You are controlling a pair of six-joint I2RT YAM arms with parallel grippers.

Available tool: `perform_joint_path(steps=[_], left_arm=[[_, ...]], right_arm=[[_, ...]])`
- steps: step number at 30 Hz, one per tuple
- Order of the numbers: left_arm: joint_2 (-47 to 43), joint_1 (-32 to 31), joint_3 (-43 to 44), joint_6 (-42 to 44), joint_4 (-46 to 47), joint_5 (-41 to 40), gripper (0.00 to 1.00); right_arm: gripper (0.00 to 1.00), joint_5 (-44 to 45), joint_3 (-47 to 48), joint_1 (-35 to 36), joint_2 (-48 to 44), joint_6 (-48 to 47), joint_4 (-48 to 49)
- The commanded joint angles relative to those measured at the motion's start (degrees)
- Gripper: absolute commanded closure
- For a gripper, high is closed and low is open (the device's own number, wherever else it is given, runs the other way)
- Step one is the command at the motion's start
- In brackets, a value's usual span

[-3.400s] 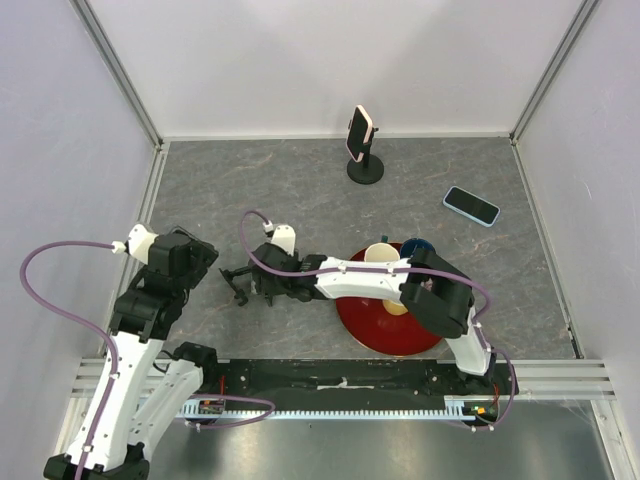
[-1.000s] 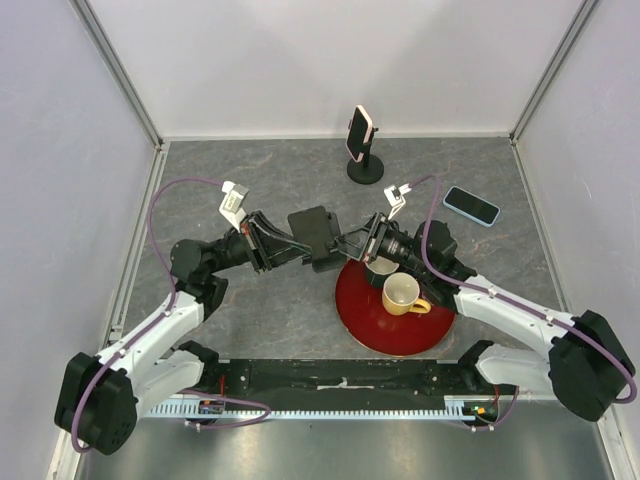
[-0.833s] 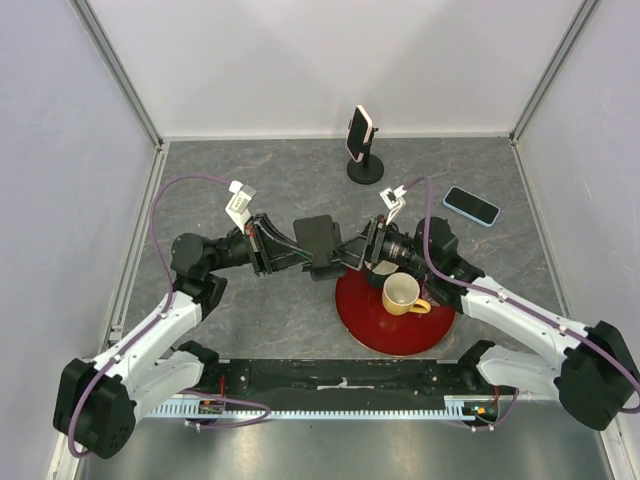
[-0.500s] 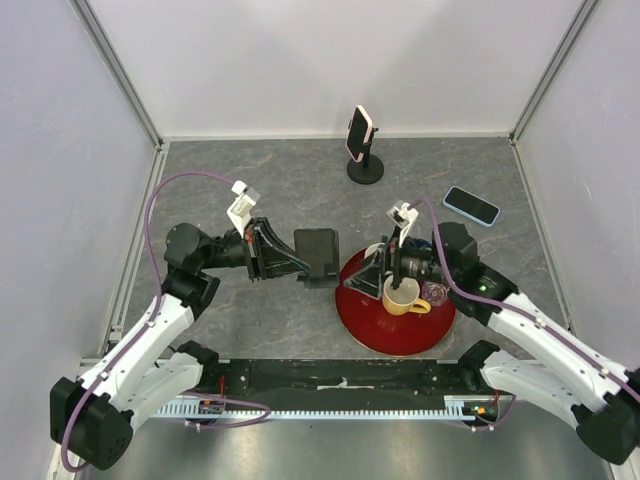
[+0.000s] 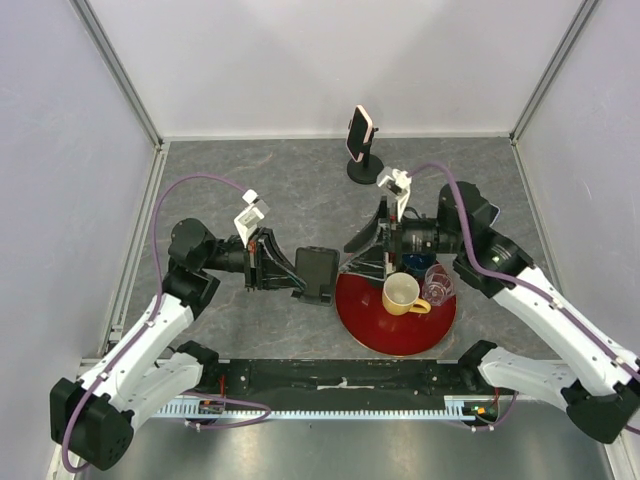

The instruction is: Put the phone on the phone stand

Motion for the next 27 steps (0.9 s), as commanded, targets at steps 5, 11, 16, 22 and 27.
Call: perform_joint_path(steps=[5,11,16,22,27], left_arm=[[0.8,-0.5,-0.9,4.5,-1.0,1.9,0.98],[1.1,-0.9,-1.7,5.3,-1.4,2.1,0.98],[1.3,-1.3,-1.8,5.6,-1.7,2.3,0.98],[1.6,-1.9,-2.0,6.1,-1.9,2.3,0.98],[2.5,-1.9,-1.5,7.1,-2.9,2.1,0.98]], right_arm=[[0.39,1.0,5.4,4.4,6.4,0.5,2.9],[0.53,2.5,5.1,6.1,7.8,0.3,3.3],[0.47,5.3,4.5,6.1,7.4,0.0,2.7],[0.52,4.3,4.6,6.6,8.9,-1.3,1.2],[0.75,4.6,4.7,6.8,9.7,-3.1,-0.5]])
